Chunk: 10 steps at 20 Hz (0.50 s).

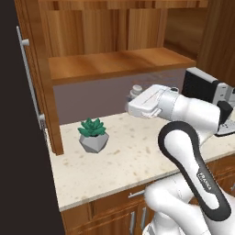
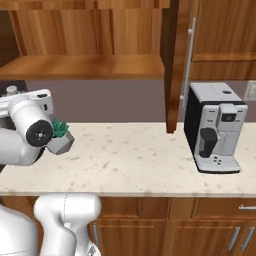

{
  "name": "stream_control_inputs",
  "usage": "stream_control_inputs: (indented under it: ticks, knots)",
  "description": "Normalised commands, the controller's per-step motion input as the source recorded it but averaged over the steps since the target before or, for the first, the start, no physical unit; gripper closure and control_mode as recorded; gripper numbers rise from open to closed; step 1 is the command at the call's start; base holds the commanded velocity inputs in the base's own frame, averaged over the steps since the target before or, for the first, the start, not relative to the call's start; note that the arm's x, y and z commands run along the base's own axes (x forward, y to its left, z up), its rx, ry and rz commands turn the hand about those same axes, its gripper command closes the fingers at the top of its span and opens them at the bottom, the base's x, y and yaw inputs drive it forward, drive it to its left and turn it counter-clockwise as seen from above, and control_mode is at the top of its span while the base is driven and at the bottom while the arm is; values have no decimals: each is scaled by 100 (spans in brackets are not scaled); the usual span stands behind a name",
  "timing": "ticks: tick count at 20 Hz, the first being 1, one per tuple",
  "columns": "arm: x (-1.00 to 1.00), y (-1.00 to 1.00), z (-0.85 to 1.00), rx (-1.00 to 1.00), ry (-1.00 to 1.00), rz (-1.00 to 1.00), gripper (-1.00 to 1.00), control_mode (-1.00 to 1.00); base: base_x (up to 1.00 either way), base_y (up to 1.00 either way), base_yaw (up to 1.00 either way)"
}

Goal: Collect the paprika, mayonnaise, and shaker from the cabinet and place them next to the stove.

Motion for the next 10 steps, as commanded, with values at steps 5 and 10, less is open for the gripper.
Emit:
stream_control_inputs:
  ticks: [5,10]
  knots:
    - [0,0,0,0,0,0,100,100,-93,-46,-10]
    - [0,0,0,0,0,0,100,100,-84,-84,-28]
